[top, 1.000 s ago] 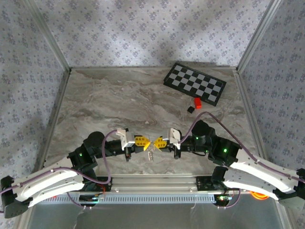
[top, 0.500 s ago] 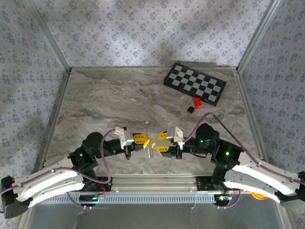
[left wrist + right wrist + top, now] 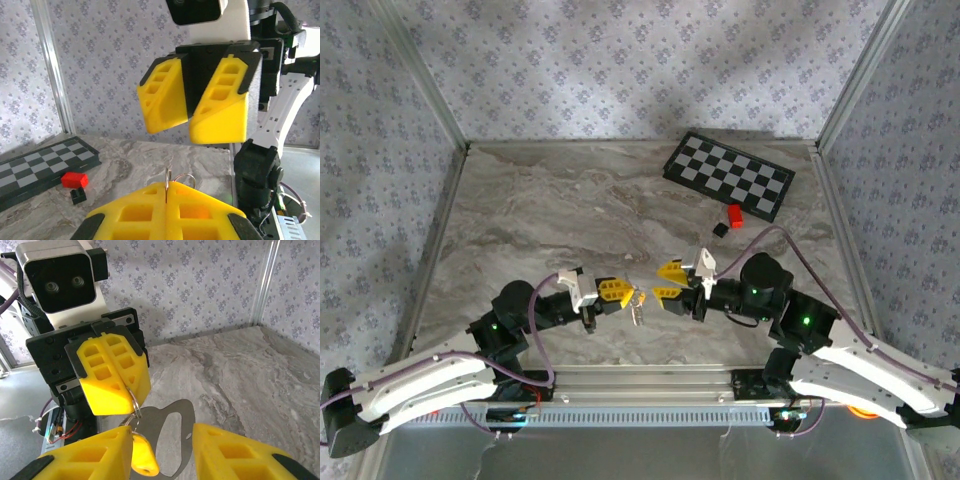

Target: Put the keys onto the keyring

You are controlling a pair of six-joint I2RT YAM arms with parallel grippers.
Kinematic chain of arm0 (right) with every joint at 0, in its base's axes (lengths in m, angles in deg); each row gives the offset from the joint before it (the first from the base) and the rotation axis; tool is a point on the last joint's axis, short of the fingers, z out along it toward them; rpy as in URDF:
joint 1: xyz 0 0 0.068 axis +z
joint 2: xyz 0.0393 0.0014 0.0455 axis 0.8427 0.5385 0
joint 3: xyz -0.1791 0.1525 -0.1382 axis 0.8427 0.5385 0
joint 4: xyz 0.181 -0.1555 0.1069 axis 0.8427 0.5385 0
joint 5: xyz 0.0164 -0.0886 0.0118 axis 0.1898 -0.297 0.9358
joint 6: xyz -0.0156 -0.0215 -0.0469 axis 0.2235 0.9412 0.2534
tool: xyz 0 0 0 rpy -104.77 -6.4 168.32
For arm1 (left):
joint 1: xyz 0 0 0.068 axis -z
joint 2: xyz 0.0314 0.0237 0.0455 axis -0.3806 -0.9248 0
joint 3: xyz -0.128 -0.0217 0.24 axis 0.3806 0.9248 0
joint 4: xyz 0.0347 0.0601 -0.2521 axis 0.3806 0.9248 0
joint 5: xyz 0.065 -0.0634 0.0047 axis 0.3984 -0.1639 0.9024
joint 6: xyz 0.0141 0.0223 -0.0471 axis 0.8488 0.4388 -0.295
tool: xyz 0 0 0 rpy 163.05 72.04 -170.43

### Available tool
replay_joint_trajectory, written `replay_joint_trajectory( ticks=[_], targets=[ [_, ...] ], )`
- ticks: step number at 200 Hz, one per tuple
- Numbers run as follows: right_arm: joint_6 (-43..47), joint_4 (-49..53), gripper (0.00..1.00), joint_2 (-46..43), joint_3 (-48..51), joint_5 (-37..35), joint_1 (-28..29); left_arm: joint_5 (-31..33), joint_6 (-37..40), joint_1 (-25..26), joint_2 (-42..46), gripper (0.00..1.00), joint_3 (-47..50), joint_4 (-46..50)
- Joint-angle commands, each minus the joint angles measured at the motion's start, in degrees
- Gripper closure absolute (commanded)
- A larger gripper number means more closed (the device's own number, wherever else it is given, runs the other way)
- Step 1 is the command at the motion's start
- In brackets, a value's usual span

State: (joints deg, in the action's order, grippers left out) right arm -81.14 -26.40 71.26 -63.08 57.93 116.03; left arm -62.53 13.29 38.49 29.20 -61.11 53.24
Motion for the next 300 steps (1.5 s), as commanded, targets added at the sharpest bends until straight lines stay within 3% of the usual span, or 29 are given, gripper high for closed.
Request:
replay_joint_trajectory(
  ticks=[1, 128, 257, 300],
  targets=[
    [-0.17, 1.78, 0.64, 0.19, -3.17, 2.11, -0.29, -3.35, 0.49, -0.13, 0.63, 1.0, -2.84, -2.03],
    [3.95, 1.57, 0.68, 2.64, -1.97, 12.68, -0.6, -7.02, 0.33, -0.08, -0.04, 1.0, -4.12, 0.4],
    [3.25, -2.27, 0.75, 6.9, -1.47, 14.87, -1.22, -7.63, -0.07, -0.04, 0.36, 1.0, -4.59, 1.49],
    [2.94, -3.28, 0.82, 8.19, -1.36, 14.96, -1.22, -7.72, 0.14, -0.03, 0.65, 1.0, -4.82, 2.23]
  ],
)
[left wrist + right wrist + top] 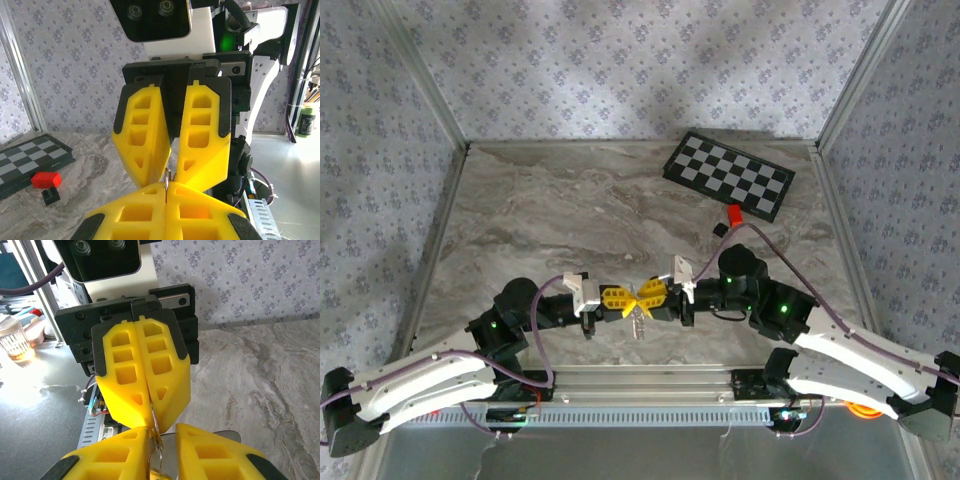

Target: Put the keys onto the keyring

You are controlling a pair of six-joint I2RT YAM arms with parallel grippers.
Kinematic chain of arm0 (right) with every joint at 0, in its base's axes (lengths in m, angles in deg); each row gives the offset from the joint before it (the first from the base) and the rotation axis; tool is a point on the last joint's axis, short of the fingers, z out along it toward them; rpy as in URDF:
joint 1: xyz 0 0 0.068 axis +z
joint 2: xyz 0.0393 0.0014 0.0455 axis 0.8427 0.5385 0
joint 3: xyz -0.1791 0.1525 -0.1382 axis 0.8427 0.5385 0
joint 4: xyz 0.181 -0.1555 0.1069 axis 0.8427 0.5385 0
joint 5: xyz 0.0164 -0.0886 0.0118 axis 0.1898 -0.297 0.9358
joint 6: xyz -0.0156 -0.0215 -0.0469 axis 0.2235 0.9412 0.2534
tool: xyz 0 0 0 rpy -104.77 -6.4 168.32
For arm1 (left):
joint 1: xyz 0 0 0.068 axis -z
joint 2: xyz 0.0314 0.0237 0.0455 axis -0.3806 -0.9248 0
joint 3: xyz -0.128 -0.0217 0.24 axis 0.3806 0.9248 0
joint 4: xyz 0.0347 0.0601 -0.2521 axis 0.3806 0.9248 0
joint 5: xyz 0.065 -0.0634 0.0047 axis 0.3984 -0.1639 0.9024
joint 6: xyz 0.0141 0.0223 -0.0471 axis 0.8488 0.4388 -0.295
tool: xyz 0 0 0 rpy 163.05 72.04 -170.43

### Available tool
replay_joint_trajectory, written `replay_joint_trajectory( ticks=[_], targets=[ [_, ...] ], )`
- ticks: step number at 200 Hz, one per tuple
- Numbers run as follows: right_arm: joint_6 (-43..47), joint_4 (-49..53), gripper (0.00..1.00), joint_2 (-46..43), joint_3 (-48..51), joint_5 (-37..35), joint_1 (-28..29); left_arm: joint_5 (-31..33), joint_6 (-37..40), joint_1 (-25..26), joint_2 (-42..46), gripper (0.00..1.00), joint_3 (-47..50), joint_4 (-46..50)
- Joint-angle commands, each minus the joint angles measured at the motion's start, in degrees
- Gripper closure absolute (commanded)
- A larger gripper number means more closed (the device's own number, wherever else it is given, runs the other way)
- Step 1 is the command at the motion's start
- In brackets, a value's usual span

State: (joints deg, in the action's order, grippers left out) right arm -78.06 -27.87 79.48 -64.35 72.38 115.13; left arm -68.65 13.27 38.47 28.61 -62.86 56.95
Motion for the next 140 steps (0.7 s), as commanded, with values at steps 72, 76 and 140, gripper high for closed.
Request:
replay_joint_trajectory(
  ticks=[72, 76, 140],
  targets=[
    [2.41, 2.38, 1.0, -0.9, -1.27, -1.75, -0.06, 0.04, 0.33, 0.14, 2.61, 1.0, -2.11, -1.92],
    [2.53, 2.56, 1.0, -0.96, -1.32, -1.89, -0.05, 0.14, 0.39, 0.23, 2.65, 1.0, -2.11, -1.81],
    [9.15, 15.04, 1.0, -0.31, -8.78, -7.44, -0.03, 5.98, 5.48, 0.32, 0.73, 0.65, -6.85, 14.36]
  ],
)
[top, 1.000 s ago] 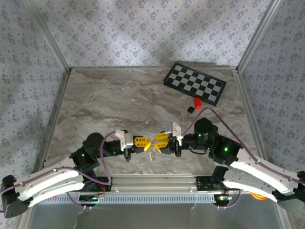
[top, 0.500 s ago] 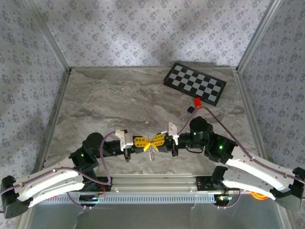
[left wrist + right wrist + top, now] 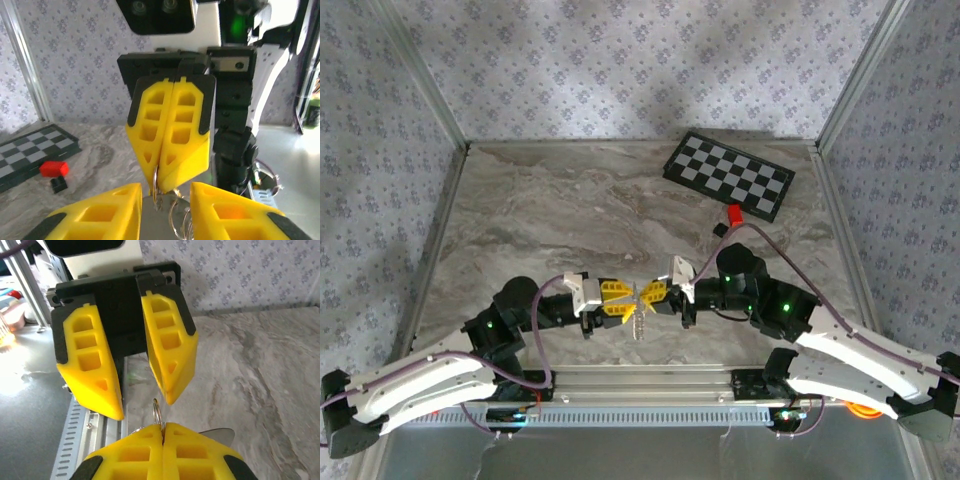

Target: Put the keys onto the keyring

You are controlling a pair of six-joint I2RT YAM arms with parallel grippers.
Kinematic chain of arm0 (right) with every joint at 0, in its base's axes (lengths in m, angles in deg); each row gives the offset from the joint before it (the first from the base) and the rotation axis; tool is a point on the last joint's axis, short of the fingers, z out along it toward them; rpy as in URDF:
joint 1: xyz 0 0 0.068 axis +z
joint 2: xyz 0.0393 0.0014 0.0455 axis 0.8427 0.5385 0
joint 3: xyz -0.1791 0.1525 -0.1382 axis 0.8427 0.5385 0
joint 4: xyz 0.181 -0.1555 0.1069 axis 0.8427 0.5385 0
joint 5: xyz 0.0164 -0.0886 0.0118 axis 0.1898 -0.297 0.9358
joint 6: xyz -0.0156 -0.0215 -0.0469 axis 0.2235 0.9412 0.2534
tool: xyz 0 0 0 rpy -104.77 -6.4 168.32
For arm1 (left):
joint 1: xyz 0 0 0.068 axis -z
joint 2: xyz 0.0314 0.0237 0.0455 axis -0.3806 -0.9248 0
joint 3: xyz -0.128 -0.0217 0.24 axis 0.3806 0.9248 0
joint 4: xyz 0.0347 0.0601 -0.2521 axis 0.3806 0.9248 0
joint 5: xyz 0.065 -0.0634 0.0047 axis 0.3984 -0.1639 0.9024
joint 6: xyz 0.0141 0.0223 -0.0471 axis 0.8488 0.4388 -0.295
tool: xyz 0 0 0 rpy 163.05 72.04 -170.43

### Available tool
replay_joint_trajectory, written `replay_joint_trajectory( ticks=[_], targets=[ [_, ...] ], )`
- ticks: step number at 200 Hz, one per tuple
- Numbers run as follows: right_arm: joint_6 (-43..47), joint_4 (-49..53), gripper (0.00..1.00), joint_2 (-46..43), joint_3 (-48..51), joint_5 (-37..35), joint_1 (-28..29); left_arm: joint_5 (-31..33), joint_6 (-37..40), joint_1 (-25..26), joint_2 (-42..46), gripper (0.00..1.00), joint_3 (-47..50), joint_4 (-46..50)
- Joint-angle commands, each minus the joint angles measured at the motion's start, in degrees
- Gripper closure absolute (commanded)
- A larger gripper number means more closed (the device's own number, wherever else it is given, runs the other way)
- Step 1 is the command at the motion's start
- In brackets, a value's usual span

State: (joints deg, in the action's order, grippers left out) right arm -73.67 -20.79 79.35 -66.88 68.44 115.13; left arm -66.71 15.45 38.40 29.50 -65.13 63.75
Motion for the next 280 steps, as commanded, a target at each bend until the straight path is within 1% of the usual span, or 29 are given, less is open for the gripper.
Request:
replay_joint_trajectory(
  ticks=[1, 19, 40, 49, 63, 87, 122, 197, 237, 256, 280],
  targets=[
    [4.92, 8.32, 1.0, -0.12, -6.43, -3.54, -0.05, 4.29, 3.41, 0.44, -0.17, 0.64, -4.71, 7.83],
    [7.1, 14.0, 1.0, 1.85, -10.08, -4.34, 0.1, 10.33, 3.94, 1.64, -1.32, 0.63, -6.35, 11.95],
    [9.3, 19.21, 1.0, 4.8, -13.62, -4.73, 0.58, 13.21, 3.87, 2.67, -3.1, 0.63, -7.98, 14.83],
    [9.88, 20.56, 1.0, 5.96, -14.44, -4.81, 1.21, 13.37, 3.78, 3.23, -3.42, 0.63, -8.16, 15.02],
    [10.7, 22.28, 1.0, 7.43, -15.25, -7.57, 2.3, 13.29, 3.8, 3.88, -3.45, 0.64, -8.45, 15.4],
    [11.99, 25.48, 1.0, 9.02, -16.52, -11.13, 3.75, 13.11, 4.37, 4.82, -3.56, 0.68, -10.04, 17.61],
    [12.94, 27.02, 1.0, 9.37, -17.95, -11.99, 5.28, 12.84, 3.78, 5.41, -4.33, 0.7, -10.39, 17.96],
    [13.24, 29.54, 1.0, 11.09, -20.04, -13.5, 7.59, 11.53, 2.38, 5.93, -5.62, 0.73, -9.15, 13.29],
    [13.17, 29.03, 1.0, 10.92, -19.96, -15.06, 7.84, 10.87, 1.95, 6.44, -5.35, 0.73, -8.38, 13.37],
    [12.99, 28.74, 1.0, 10.99, -19.73, -15.92, 7.85, 10.94, 1.51, 6.42, -5.29, 0.7, -7.95, 13.14],
    [12.73, 29.61, 1.0, 11.27, -20.12, -17.53, 7.83, 11.47, 1.11, 6.46, -5.11, 0.64, -7.35, 13.01]
  ],
)
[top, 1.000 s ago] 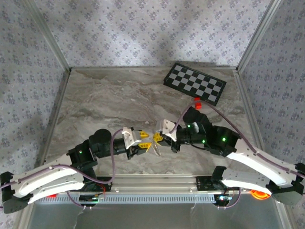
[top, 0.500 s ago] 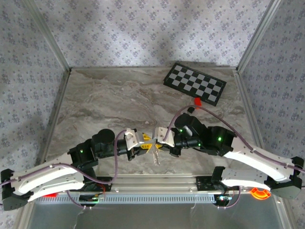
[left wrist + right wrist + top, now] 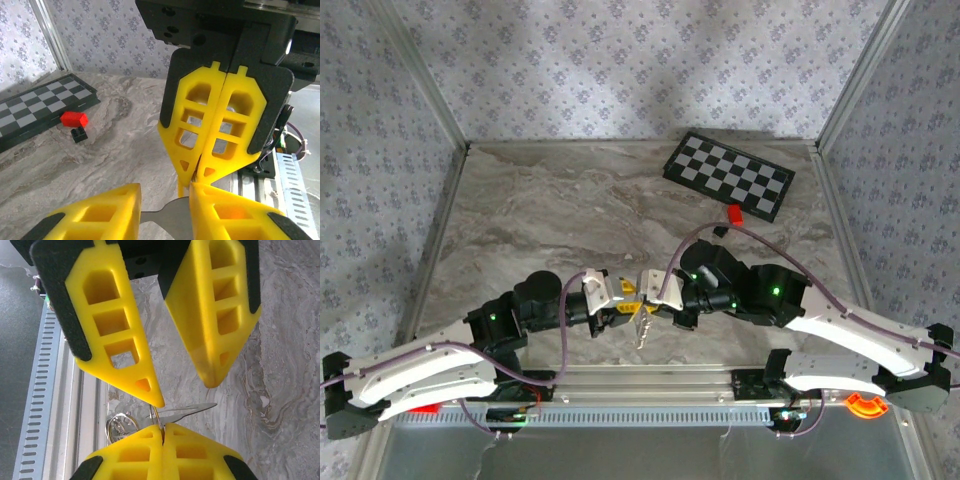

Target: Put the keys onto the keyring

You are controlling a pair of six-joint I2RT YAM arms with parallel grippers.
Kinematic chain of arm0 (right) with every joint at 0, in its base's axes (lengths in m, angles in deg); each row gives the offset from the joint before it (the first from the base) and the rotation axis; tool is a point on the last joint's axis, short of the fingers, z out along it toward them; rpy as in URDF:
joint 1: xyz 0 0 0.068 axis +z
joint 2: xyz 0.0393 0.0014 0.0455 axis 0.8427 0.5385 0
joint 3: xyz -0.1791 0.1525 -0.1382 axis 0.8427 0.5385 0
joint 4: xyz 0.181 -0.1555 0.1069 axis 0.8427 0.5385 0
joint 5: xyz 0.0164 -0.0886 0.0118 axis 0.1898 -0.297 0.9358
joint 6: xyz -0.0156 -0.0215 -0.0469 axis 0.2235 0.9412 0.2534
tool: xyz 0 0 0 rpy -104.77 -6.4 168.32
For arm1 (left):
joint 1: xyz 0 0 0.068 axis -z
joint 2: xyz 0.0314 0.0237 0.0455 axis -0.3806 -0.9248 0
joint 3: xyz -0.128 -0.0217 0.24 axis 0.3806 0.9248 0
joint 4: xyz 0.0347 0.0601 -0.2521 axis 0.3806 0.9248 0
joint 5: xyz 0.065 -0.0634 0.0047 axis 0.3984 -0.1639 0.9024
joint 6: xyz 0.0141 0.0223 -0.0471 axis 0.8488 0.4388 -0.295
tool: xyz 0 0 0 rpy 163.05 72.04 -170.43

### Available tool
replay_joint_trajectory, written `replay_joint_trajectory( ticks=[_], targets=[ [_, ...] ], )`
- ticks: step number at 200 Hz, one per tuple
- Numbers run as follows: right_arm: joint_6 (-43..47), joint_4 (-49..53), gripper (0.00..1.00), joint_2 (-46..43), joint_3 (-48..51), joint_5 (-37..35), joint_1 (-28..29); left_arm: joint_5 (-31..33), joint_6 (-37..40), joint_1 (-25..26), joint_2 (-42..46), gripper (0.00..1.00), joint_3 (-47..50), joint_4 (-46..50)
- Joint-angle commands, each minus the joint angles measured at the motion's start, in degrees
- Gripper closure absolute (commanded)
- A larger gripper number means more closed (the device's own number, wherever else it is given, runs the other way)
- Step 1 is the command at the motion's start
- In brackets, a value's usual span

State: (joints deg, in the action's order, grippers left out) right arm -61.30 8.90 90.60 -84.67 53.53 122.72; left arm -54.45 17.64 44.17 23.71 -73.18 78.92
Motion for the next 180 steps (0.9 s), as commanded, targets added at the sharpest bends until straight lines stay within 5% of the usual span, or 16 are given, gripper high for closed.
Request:
replay_joint_trajectory(
  ticks=[1, 180],
  targets=[
    [0.36, -0.08, 1.0, 0.01, -2.34, -2.59, 0.26, -0.74, -1.11, 0.69, 0.69, 0.64, 0.71, -2.16],
    [0.36, -1.64, 1.0, -0.95, -1.19, -0.18, 0.88, 0.88, -0.21, 0.67, -1.53, 0.79, 1.09, -4.14]
  ],
)
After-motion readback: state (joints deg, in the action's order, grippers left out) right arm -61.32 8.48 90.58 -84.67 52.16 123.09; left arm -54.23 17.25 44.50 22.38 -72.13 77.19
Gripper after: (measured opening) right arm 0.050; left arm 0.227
